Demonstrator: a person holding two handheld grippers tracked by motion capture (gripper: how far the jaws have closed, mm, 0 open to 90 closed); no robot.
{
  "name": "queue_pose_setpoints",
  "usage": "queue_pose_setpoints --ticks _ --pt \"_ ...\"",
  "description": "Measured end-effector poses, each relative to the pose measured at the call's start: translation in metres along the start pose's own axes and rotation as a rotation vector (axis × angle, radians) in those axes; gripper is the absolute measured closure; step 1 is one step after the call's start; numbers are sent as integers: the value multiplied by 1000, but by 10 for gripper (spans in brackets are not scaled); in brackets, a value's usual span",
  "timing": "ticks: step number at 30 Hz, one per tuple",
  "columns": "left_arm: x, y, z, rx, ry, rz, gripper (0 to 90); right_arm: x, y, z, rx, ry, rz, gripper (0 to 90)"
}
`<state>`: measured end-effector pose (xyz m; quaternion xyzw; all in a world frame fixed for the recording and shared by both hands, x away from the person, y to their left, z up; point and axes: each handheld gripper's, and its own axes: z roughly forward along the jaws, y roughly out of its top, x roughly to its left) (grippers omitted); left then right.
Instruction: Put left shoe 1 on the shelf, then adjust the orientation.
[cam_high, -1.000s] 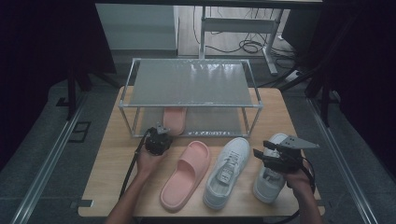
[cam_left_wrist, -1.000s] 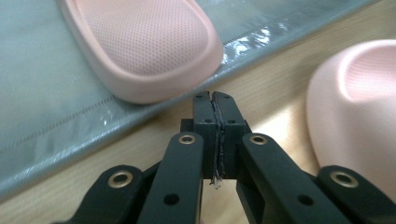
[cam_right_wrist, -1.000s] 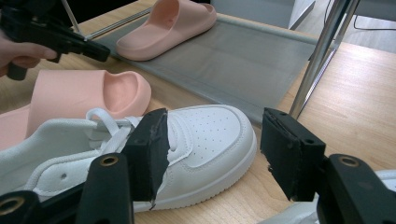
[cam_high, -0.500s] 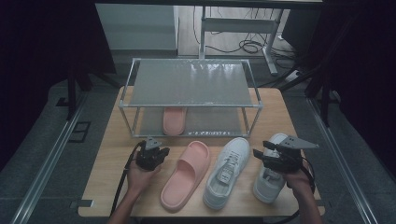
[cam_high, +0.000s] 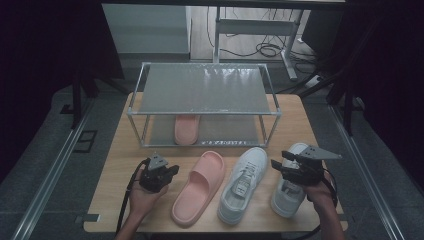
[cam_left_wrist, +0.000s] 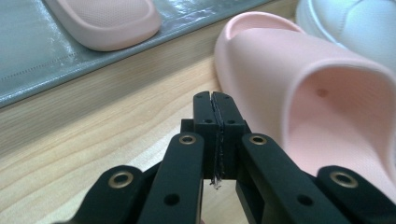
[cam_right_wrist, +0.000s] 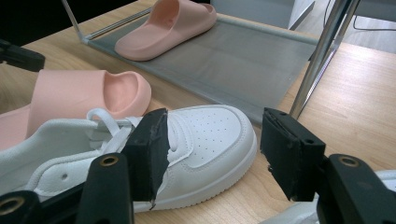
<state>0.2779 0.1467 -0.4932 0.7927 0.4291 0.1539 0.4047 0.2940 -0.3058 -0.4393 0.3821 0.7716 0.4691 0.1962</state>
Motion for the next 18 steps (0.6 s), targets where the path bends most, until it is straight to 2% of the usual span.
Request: queue_pose_setpoints --ticks 6,14,18 --pt "-12 -1 -13 -15 -50 5 897 0 1 -1 -3 0 -3 423" --pt "-36 2 -22 -26 -126 44 896 1 1 -3 -7 -3 -2 423" --pt "-52 1 -22 -9 -172 70 894 2 1 0 0 0 -4 423"
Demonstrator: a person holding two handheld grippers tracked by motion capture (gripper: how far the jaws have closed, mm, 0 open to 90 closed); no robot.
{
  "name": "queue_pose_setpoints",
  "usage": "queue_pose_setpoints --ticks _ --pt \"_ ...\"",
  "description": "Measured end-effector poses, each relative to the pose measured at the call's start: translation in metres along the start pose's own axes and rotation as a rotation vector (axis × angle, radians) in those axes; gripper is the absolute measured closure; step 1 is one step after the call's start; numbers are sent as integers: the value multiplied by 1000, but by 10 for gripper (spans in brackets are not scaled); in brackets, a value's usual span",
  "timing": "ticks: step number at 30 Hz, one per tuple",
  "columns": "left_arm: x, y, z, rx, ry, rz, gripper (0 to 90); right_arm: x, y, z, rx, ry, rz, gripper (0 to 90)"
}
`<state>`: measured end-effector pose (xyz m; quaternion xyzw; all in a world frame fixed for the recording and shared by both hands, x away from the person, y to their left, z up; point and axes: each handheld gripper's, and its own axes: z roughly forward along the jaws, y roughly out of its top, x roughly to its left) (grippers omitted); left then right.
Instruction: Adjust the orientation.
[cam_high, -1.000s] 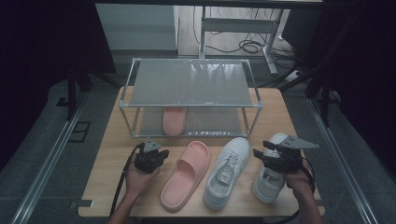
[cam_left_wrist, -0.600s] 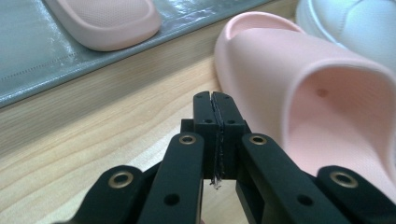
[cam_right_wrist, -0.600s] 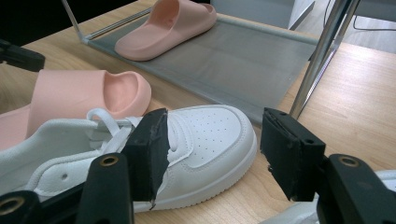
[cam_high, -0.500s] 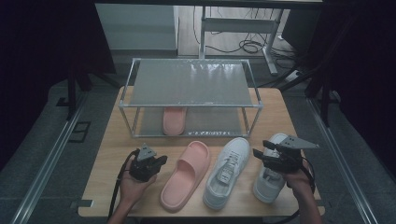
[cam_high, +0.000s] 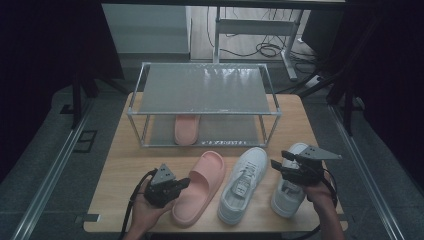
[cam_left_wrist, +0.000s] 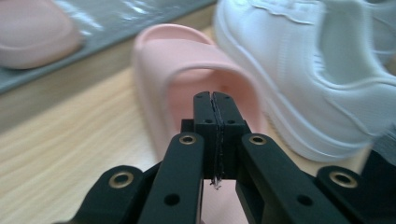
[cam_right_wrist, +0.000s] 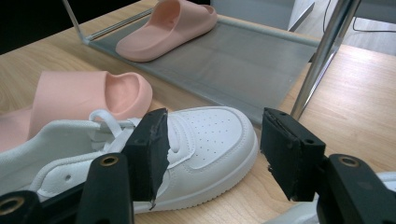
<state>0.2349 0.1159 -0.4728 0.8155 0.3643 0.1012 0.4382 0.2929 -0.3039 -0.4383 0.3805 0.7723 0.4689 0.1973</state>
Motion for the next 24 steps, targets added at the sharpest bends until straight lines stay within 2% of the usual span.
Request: queue_pose_setpoints --ticks 6,15,21,24 --pt "-20 1 11 47 -42 50 893 0 0 0 2 0 -2 423" --pt "-38 -3 37 138 -82 104 892 0 -1 1 3 2 -1 423" --pt "-45 -9 53 204 -55 134 887 0 -1 1 4 3 -2 423" --pt "-45 -11 55 208 -49 133 889 0 -1 1 3 2 0 422"
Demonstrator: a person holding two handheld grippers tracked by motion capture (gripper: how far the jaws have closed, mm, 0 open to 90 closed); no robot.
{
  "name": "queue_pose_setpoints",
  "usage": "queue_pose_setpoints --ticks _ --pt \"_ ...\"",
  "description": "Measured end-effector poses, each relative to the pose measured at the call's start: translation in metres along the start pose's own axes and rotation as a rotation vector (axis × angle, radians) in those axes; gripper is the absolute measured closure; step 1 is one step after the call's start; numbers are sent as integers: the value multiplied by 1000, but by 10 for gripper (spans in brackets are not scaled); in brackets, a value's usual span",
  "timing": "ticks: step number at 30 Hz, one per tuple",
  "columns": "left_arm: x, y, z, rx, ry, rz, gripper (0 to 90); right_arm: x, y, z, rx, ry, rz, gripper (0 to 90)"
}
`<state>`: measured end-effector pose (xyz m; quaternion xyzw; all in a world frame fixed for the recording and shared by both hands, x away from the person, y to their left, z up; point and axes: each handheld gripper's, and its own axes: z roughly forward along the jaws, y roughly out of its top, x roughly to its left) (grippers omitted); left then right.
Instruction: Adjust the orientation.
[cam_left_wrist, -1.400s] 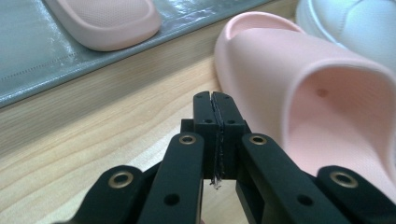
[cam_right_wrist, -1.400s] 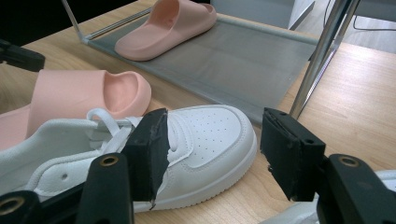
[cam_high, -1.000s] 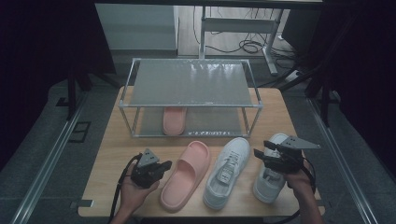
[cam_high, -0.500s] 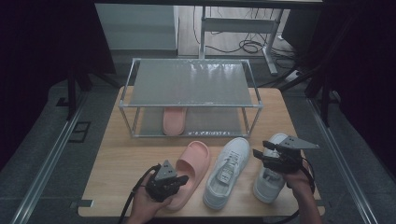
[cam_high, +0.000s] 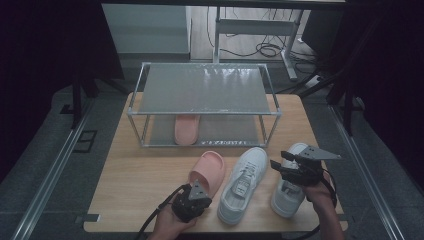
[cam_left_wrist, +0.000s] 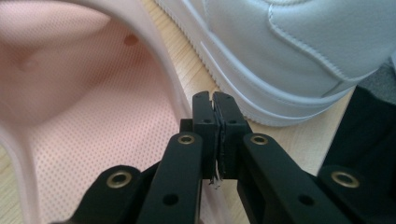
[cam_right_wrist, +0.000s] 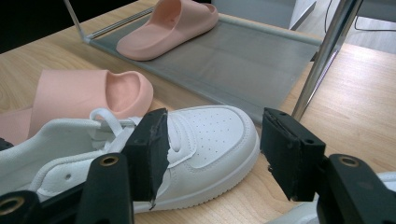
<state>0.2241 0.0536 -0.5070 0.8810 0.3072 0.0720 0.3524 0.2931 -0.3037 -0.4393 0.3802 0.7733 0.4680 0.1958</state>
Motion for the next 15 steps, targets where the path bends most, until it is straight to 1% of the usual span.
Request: queue_pose_setpoints --ticks 4,7,11,15 --pt "1 1 0 10 1 1 898 -1 0 1 1 -1 1 423" --pt "2 1 -1 12 10 1 898 0 0 0 -1 0 1 423" --pt "8 -2 -4 11 27 -11 898 1 0 0 1 0 -3 423" --pt "14 -5 -7 11 44 -32 897 0 0 1 2 0 0 422"
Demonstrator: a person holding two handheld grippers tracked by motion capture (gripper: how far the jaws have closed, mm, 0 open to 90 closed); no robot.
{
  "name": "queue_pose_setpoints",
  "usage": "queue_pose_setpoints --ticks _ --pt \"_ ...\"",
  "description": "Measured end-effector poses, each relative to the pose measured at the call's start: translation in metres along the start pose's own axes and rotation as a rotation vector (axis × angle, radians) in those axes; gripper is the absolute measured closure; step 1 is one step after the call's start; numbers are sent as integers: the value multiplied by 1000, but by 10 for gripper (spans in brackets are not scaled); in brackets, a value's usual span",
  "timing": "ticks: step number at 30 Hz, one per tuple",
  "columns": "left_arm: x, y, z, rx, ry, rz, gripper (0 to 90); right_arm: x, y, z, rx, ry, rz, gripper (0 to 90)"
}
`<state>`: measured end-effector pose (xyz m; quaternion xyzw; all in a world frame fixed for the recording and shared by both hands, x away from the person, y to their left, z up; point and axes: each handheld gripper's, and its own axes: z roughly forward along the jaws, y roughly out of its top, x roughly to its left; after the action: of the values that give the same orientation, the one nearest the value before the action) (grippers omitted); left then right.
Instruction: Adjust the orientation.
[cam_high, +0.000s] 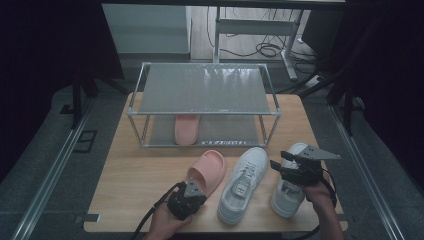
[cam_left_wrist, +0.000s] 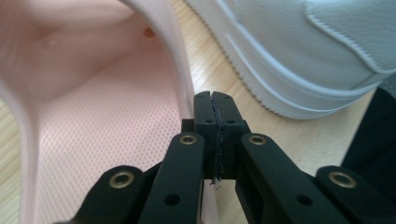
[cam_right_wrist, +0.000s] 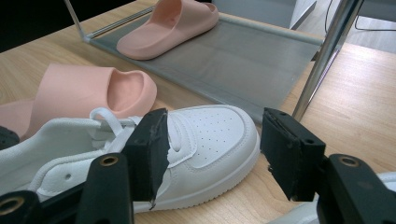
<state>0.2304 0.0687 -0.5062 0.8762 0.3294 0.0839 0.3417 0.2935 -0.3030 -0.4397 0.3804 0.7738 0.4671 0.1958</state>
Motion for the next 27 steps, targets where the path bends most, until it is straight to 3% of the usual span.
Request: queue_pose_setpoints --ticks 15,19,27 --pt "12 -3 -5 -3 22 -29 885 0 0 0 0 0 -1 422" --pt "11 -2 -9 -23 7 -35 869 0 0 0 -1 0 0 423" --pt "21 3 -22 -62 10 -72 675 0 0 0 0 1 -1 422"
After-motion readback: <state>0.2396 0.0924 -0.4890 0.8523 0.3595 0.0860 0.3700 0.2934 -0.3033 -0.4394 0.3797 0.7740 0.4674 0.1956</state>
